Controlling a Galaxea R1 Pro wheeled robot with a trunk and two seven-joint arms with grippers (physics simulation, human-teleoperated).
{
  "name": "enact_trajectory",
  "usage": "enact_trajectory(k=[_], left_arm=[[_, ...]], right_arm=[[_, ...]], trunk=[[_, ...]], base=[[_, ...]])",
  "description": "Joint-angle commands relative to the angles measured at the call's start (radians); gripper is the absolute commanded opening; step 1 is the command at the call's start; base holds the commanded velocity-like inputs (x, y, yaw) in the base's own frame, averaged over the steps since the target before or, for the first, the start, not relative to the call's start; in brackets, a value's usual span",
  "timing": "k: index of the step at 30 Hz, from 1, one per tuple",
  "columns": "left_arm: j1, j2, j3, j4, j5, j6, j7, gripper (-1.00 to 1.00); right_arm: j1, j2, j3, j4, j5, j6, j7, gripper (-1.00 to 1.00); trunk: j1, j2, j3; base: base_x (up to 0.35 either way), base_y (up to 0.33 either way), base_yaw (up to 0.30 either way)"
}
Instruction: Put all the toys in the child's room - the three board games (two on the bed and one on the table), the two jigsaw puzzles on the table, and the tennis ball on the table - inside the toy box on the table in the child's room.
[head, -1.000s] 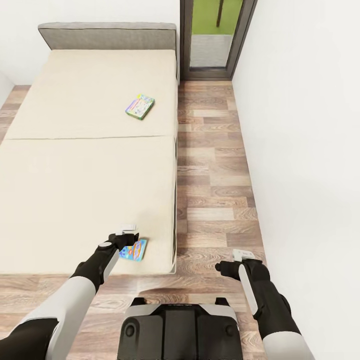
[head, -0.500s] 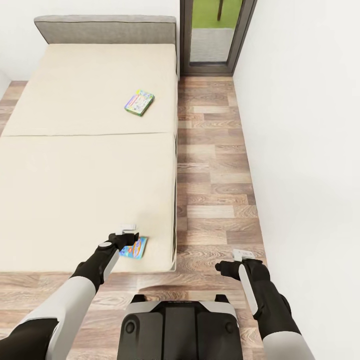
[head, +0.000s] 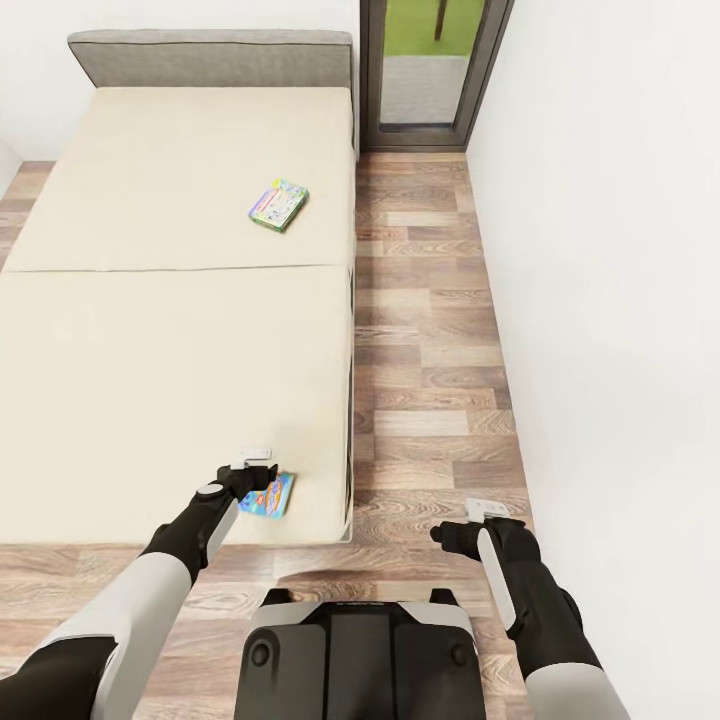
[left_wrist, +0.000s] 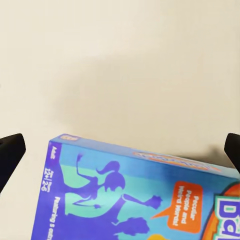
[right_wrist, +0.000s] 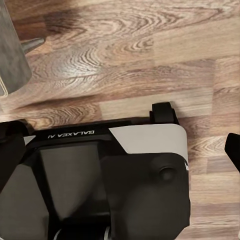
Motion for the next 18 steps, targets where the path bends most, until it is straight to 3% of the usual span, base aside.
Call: enact_trajectory(k=[1,10,18], left_arm=[[0.000,-0.001,0.004,-0.002,-0.005,0.006,-0.002,1.00],[0.000,-0.001,0.003,-0.002,-0.006,0.005,-0.003,1.00],[0.000,-0.001,0.004,-0.002,-0.007,0.005,-0.003,1.00]], right_arm=[[0.000,0.001,-0.001,-0.001,-0.003,0.004,-0.005,1.00],[0.000,0.001,-0.001,-0.001,-0.003,0.005,-0.005,1.00],[0.000,0.001,-0.001,-0.001,-0.003,0.005,-0.005,1.00]], trunk=[[0.001,-0.002,-0.001],[0.001,-0.002,-0.001],[0.001,-0.002,-0.001]], base=[[0.000,0.000,0.000],[-0.008,0.000,0.000],[-0.158,0.000,0.000]])
